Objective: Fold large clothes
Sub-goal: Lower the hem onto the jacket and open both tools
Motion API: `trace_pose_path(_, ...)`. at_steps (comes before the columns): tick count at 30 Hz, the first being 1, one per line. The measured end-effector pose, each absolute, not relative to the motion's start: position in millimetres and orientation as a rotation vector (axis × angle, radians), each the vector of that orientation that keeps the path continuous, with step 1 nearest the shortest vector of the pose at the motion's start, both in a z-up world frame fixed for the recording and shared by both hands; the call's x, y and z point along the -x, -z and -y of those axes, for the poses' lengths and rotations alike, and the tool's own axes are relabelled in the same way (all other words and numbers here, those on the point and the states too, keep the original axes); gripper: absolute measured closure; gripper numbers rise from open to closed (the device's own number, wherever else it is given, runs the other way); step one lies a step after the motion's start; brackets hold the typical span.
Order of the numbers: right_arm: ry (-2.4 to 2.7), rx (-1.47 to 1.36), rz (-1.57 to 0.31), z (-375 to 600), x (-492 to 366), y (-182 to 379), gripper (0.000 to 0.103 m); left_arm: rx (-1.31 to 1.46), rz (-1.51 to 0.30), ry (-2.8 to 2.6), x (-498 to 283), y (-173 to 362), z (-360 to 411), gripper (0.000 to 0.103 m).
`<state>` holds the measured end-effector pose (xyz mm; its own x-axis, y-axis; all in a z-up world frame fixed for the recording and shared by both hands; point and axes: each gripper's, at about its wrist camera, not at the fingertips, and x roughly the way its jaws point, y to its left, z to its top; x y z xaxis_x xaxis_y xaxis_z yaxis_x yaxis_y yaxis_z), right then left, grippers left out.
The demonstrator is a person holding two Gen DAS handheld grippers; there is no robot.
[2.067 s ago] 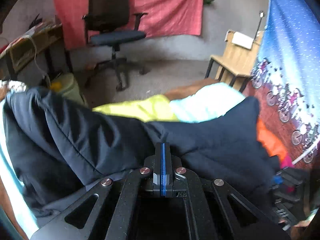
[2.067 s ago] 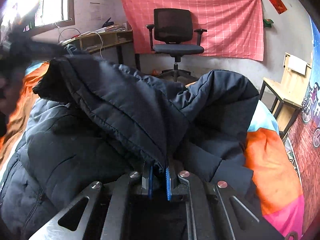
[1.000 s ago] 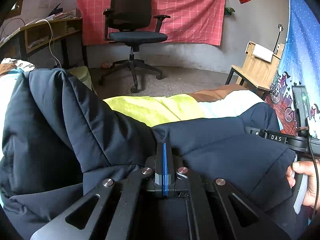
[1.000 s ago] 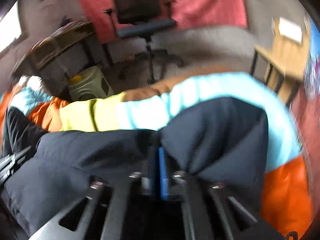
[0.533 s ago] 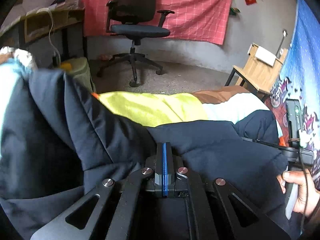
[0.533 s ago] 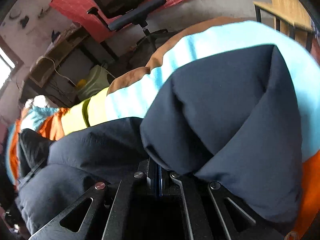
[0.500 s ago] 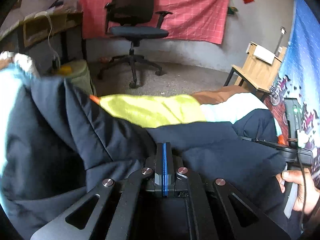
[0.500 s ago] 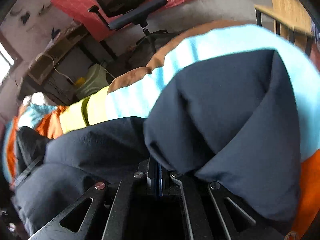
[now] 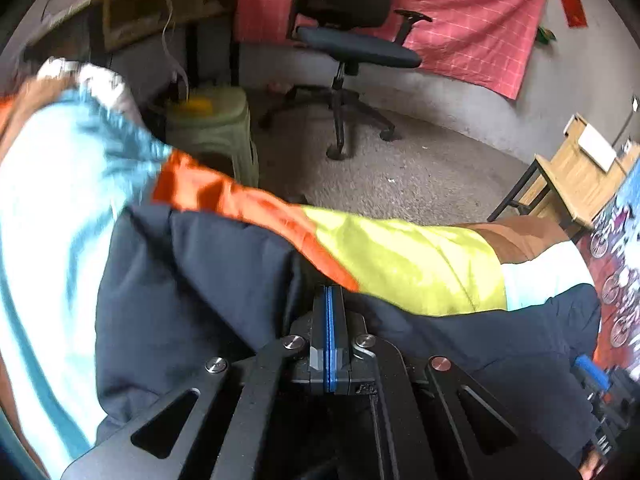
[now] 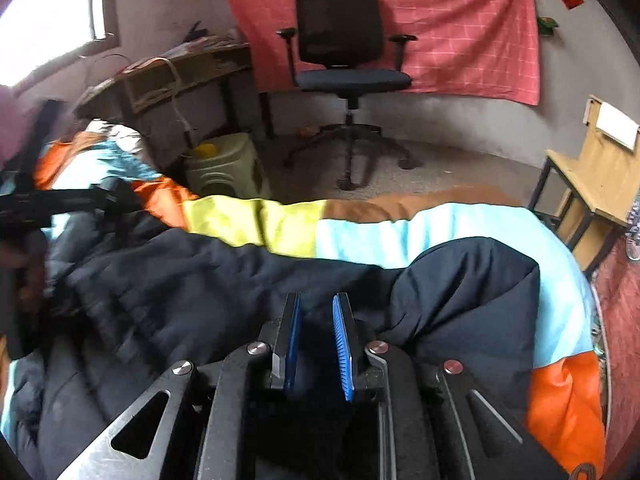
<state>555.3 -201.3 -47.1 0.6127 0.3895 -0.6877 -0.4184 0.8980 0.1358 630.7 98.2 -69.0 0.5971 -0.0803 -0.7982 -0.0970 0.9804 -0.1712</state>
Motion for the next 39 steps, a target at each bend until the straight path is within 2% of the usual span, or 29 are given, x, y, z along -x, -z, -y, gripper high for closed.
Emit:
trace_pose_path(8,-0.469,0.096,-0.836,184.1,-555.1,80.3,0.084,0.155,-0.955,-0.045,-627.2,86.4,-91.9,0.102)
trace_pose_path(13,-0.485,0.031,-0.846,196.0,-556.7,79.7,0.084,0.153,-0.757,0.102,-584.7,38.4,-77.3,0.102)
trace_pose_path(15,-0.488,-0.032,-0.845,206.9,-554.5,70.3,0.084,0.106,-0.736,0.239,-565.4,24.1,-57.1,0.102)
trace_pose_path(22,-0.543,-0.084,-0.861,207.7,-543.1,54.4,0.084,-0.18,-0.912,0.458,-536.8,46.5,5.3,0.102)
trace_pose_path(29,-0.571,0.013,-0.934,199.6,-541.4,73.5,0.084,-0.082,-1.069,0.498,-551.1,74.5,-17.4,0.102)
trace_pose_path(39,-0.52,0.116,-1.004,179.7,-563.2,103.6,0.086,-0.126,-1.069,0.448,-574.1,91.8,-5.8,0.102)
